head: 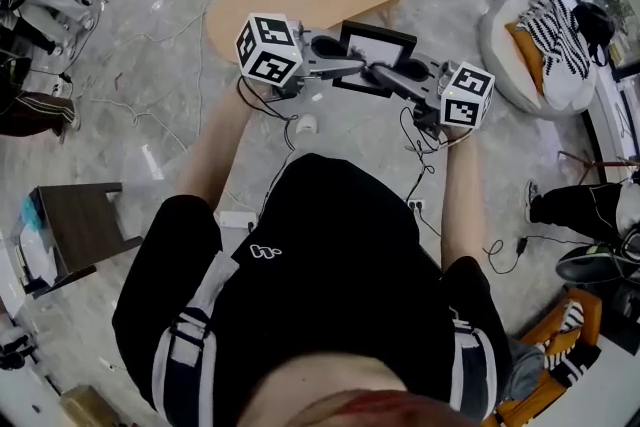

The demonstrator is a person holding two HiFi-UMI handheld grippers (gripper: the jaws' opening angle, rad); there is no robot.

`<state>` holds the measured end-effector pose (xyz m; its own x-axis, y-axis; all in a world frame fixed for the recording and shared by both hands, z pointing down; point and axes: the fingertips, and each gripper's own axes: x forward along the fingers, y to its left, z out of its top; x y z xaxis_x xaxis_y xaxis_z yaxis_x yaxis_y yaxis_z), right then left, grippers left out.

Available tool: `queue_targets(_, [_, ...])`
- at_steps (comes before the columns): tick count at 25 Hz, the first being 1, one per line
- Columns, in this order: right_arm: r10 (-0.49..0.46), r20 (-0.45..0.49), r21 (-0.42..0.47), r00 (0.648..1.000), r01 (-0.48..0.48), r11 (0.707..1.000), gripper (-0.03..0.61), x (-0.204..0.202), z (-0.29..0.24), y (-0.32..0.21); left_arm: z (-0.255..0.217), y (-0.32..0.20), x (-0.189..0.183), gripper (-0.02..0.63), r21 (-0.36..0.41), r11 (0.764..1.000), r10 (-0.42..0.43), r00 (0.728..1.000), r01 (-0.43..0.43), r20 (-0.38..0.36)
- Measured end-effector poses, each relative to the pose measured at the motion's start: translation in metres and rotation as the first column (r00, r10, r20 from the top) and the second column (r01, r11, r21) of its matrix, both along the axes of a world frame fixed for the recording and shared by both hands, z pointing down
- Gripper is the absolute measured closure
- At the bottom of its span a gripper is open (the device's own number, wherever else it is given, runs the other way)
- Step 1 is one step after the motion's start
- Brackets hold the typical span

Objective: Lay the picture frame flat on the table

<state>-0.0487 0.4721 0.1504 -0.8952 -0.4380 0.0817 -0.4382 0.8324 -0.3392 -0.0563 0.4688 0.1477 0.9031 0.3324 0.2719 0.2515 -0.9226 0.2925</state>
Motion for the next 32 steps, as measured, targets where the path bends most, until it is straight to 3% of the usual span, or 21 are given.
queue_targets(6, [0.013,0.019,-0.017,1.000,-0.013,1.000,0.554,0.017,0.015,-0.091,0.014,-0.090,0.016,0.583,-0.001,1.000,-0.019,1.000,0.019,0.006])
queue_targets(14, [0.021,0.007,-0.137,1.000,-0.020,0.990,0.552,0.053,0.044,-0.273,0.044,-0.272,0.051,0.581,-0.127,0.989,-0.077,0.997,0.075,-0.009])
queue_targets(21, [0.012,0.050,-0.237,0.999,0.000,0.971,0.552,0.051,0.067,-0.429,0.067,-0.428,0.047,0.580,-0.229,0.965,-0.123,0.991,0.131,0.049])
queue_targets(26, [0.021,0.071,-0.301,0.997,0.001,0.953,0.552,0.082,0.086,-0.475,0.086,-0.474,0.078,0.580,-0.300,0.945,-0.115,0.991,0.129,0.064])
queue_targets(32, [0.008,0.109,-0.332,0.994,0.029,0.943,0.529,0.112,0.099,-0.515,0.093,-0.517,0.103,0.580,-0.389,0.900,-0.198,0.979,0.198,0.041])
